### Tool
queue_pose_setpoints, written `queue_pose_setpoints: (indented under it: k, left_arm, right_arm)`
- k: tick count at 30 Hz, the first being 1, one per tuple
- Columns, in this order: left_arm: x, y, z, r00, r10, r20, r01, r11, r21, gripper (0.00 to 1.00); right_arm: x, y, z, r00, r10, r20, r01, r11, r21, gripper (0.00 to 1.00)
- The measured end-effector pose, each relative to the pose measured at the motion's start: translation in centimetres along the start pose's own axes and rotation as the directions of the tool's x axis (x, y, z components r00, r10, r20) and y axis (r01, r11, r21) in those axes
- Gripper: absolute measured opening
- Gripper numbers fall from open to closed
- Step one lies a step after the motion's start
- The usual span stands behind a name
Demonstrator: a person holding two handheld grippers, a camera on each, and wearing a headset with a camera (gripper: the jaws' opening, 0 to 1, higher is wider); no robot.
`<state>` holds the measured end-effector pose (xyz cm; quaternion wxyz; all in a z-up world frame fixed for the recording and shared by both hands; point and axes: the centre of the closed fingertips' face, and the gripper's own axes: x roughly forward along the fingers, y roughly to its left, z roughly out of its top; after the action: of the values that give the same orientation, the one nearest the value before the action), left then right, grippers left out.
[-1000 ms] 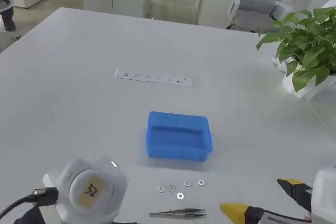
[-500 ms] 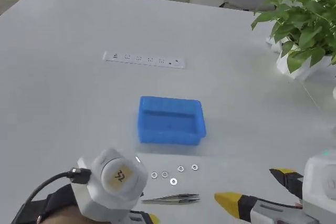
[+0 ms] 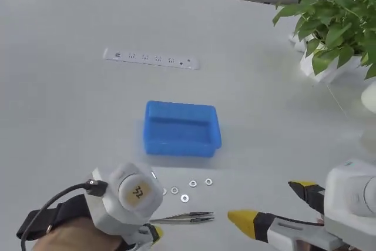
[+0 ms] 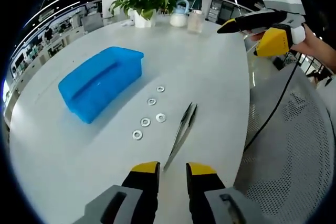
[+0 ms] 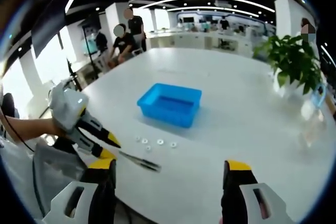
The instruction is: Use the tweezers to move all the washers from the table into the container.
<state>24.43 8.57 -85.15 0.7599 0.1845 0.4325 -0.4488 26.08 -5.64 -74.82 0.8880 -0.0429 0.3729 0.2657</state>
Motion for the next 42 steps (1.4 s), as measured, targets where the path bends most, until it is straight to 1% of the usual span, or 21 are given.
queue_pose_setpoints:
  k: [2,4,5,7,9,10,11,12,13,15,17,21,24,26,28,34,38,40,42]
  left_arm:
    - [0.3,0.1,-0.2,1.0000,0.000,-0.010,0.000,1.000,0.004,0.16]
    - [0.5,-0.1,-0.2,0.9995,-0.021,-0.022,0.022,1.000,0.006,0.15]
    - [0.6,0.0,-0.2,0.9995,-0.023,-0.022,0.023,1.000,0.002,0.15]
    - [0.7,-0.1,-0.2,0.9993,-0.030,-0.024,0.030,1.000,0.000,0.11]
    - [1.1,-0.1,-0.3,0.9987,-0.038,-0.034,0.038,0.999,0.007,0.08]
    - [1.1,-0.2,0.1,0.9987,-0.049,-0.016,0.049,0.999,0.014,0.06]
    - [1.1,-0.1,0.0,0.9985,-0.046,-0.029,0.047,0.999,0.006,0.06]
    - [1.1,-0.2,0.0,0.9981,-0.052,-0.032,0.052,0.999,0.003,0.05]
    - [1.1,-0.2,0.0,0.9978,-0.057,-0.036,0.057,0.998,0.007,0.03]
    - [1.2,-0.1,0.0,0.9978,-0.050,-0.044,0.051,0.998,0.035,0.00]
    - [1.2,-0.1,0.0,0.9975,-0.051,-0.048,0.053,0.998,0.037,0.00]
    - [1.1,-0.2,-0.1,0.9963,-0.048,-0.072,0.051,0.998,0.041,0.00]
    - [1.0,-0.6,-0.4,0.9938,-0.051,-0.099,0.059,0.995,0.077,0.00]
    - [0.8,-0.9,-0.4,0.9920,-0.051,-0.115,0.062,0.993,0.098,0.00]
    - [0.4,-1.3,-0.3,0.9912,-0.055,-0.120,0.069,0.992,0.110,0.00]
    - [-1.2,-2.1,0.6,0.9928,-0.060,-0.103,0.073,0.990,0.119,0.00]
    - [-2.4,-2.3,1.7,0.9959,-0.064,-0.064,0.070,0.992,0.103,0.00]
    - [-2.9,-2.3,2.2,0.9971,-0.060,-0.047,0.064,0.993,0.099,0.00]
    - [-3.5,-2.3,2.8,0.9978,-0.060,-0.028,0.062,0.994,0.093,0.00]
  right_arm:
    - [0.1,0.2,0.0,1.0000,0.005,-0.003,-0.005,1.000,-0.002,0.82]
    - [0.1,0.3,0.0,0.9999,0.009,-0.006,-0.009,1.000,-0.005,0.82]
    - [0.2,0.4,0.0,0.9999,0.011,-0.007,-0.011,1.000,-0.006,0.82]
    - [0.2,0.6,0.0,0.9998,0.017,-0.011,-0.017,1.000,-0.009,0.82]
    - [0.3,0.9,0.0,0.9996,0.025,-0.014,-0.025,1.000,-0.014,0.81]
    - [0.4,1.1,0.0,0.9993,0.033,-0.016,-0.033,0.999,-0.016,0.81]
    - [0.5,1.2,-0.1,0.9992,0.036,-0.018,-0.036,0.999,-0.017,0.81]
    - [0.5,1.3,-0.1,0.9990,0.040,-0.021,-0.040,0.999,-0.026,0.81]
    - [0.5,1.4,-0.1,0.9989,0.041,-0.022,-0.042,0.999,-0.032,0.79]
    - [0.5,1.3,0.0,0.9991,0.037,-0.021,-0.038,0.998,-0.041,0.78]
    - [0.5,1.1,0.3,0.9991,0.038,-0.016,-0.039,0.999,-0.037,0.79]
    - [0.2,0.8,0.8,0.9996,0.027,0.003,-0.027,0.999,-0.045,0.77]
    - [0.1,0.7,0.9,0.9998,0.015,0.015,-0.015,0.999,-0.045,0.77]
    - [0.1,0.8,1.0,0.9996,0.017,0.022,-0.016,0.999,-0.041,0.77]
    - [0.2,1.1,0.9,0.9995,0.021,0.024,-0.020,0.999,-0.047,0.76]
    - [0.7,1.9,0.6,0.9991,0.040,0.014,-0.039,0.997,-0.064,0.74]
    - [1.0,2.6,0.4,0.9980,0.062,0.009,-0.061,0.995,-0.080,0.71]
    - [1.3,2.9,0.1,0.9971,0.075,-0.005,-0.076,0.992,-0.099,0.69]
    - [1.8,3.1,-0.7,0.9957,0.086,-0.033,-0.090,0.989,-0.121,0.68]
